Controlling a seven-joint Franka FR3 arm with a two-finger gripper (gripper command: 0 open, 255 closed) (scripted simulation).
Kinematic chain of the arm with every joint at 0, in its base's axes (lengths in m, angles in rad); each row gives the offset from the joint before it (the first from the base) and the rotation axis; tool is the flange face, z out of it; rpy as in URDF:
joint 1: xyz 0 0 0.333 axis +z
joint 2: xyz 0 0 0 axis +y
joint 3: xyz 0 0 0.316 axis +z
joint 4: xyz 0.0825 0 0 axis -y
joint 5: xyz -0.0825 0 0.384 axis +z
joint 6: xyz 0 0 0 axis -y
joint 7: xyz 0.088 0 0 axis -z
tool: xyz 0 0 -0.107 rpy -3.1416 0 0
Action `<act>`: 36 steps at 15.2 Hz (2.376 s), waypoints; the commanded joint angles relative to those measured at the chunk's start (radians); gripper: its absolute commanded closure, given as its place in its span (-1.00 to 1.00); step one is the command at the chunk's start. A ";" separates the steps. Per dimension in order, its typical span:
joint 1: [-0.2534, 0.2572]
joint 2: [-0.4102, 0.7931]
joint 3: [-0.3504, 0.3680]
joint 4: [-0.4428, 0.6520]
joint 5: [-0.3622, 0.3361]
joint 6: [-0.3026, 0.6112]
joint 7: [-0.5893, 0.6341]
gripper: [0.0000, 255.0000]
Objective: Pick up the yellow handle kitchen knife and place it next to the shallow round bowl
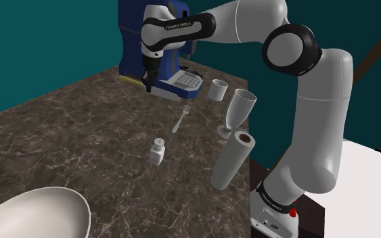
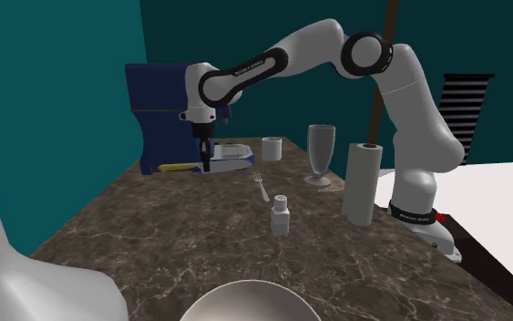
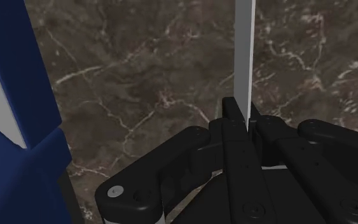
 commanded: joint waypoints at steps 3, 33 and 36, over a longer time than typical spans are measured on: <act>0.000 -0.015 0.000 0.034 0.000 -0.050 0.000 1.00; 0.180 -0.538 0.140 -0.537 0.027 -0.002 0.311 1.00; 0.211 -0.593 0.174 -0.597 0.042 0.005 0.367 1.00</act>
